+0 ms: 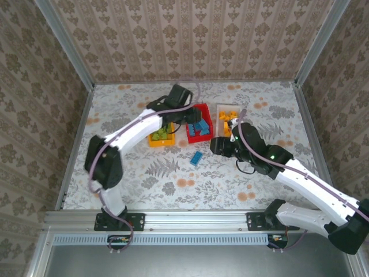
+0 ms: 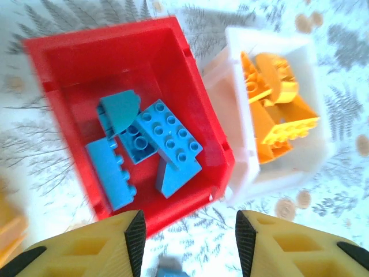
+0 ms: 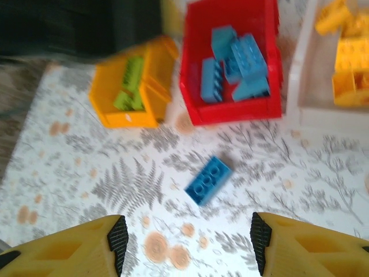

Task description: Sort the legos into containers by color

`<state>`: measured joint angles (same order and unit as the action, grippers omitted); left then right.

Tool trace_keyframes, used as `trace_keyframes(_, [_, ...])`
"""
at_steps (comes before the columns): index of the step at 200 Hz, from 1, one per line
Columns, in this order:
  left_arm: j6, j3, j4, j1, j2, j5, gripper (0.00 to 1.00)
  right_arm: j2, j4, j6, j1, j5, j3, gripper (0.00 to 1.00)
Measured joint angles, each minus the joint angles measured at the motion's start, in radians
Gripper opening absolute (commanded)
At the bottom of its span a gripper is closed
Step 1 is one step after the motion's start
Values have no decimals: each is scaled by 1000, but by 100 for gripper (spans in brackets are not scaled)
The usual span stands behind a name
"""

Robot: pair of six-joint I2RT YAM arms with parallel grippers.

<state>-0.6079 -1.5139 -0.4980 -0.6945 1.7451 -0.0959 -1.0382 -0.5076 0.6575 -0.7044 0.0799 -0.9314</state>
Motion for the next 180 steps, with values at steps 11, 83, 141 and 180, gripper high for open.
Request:
trace_keyframes(11, [-25, 84, 18, -4, -123, 31, 50, -53, -24, 24, -20, 10, 0, 63])
trace_keyframes(83, [-111, 615, 20, -57, -732, 202, 57, -494, -60, 332, -191, 56, -124, 67])
trace_keyframes(141, [-148, 736, -85, -58, -1048, 225, 60, -729, -11, 489, -169, 70, -225, 69])
trace_keyframes(180, [-155, 737, -127, -58, -1068, 225, 60, -803, 9, 516, -118, 71, -248, 61])
